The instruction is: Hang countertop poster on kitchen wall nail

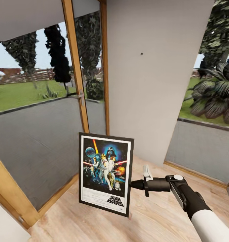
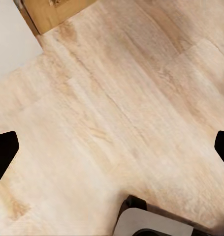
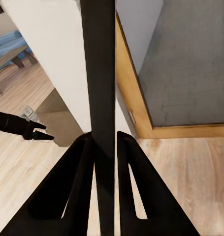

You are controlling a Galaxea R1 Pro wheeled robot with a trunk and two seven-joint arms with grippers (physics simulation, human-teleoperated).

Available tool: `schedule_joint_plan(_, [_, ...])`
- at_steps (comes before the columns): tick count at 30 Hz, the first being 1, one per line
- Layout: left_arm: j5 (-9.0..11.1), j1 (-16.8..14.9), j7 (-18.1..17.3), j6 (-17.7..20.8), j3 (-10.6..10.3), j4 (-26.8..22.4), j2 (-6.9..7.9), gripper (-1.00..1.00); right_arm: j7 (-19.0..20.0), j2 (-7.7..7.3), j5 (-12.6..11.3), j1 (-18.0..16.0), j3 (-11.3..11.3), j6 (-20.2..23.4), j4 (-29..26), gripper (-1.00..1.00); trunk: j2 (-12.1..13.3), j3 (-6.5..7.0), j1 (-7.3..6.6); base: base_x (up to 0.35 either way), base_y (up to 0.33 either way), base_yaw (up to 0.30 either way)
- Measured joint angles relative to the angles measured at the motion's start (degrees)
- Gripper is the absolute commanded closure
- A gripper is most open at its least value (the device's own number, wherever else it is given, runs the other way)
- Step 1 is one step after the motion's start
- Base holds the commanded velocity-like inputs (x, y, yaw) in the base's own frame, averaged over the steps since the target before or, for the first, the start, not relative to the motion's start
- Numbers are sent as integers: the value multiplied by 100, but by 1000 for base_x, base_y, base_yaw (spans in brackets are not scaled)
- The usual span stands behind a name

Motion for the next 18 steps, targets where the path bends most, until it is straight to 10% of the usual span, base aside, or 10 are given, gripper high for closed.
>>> schedule_joint_plan(18, [0, 1, 0, 1, 1, 7, 9, -100, 0, 0, 0, 0, 1, -7, 2, 100, 0, 20, 0, 244, 282, -121])
